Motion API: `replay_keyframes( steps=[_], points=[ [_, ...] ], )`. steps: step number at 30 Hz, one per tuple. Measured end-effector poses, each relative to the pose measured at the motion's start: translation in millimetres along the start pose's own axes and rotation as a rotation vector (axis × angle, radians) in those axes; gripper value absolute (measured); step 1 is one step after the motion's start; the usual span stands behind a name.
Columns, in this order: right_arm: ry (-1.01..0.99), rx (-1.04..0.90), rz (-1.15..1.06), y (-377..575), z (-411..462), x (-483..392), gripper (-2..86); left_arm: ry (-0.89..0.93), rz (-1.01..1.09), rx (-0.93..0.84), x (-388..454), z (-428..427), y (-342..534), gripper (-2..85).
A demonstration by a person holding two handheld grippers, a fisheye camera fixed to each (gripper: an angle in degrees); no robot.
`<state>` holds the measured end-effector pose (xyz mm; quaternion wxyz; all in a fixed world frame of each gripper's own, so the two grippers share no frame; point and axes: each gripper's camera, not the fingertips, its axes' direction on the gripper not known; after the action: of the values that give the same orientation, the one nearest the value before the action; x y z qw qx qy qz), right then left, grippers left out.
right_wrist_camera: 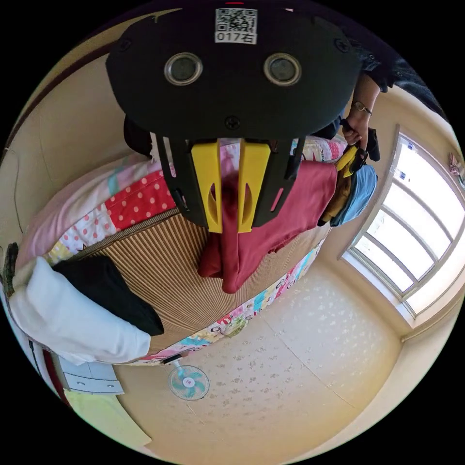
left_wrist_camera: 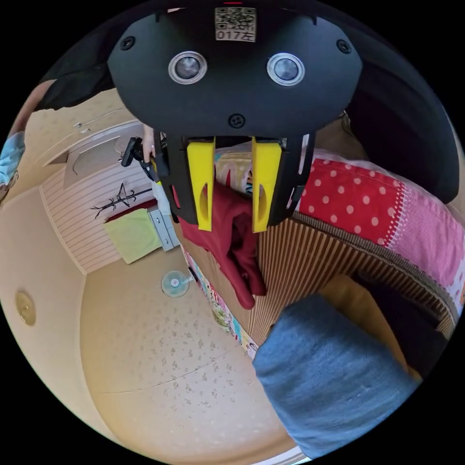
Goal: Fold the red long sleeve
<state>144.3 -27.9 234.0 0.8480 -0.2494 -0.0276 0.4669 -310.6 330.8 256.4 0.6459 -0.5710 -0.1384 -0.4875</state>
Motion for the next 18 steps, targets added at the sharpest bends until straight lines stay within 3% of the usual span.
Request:
replay_keyframes(
  steps=[4,8,10,18],
  points=[
    [0.010,-0.092,-0.208,-10,35,-66,0.8,0.009,-0.062,-0.080,-20,21,-3,12.6],
    [0.325,-0.472,-0.372,8,146,-90,0.5,0.051,-0.075,-0.070,-24,16,-14,6.6],
    [0.354,-0.402,-0.450,22,148,-95,0.5,0.115,-0.031,-0.039,-10,10,-23,5.4],
    [0.225,-0.352,-0.271,2,106,-59,0.6,0.226,0.382,-0.129,154,90,-55,4.4]
  ],
)
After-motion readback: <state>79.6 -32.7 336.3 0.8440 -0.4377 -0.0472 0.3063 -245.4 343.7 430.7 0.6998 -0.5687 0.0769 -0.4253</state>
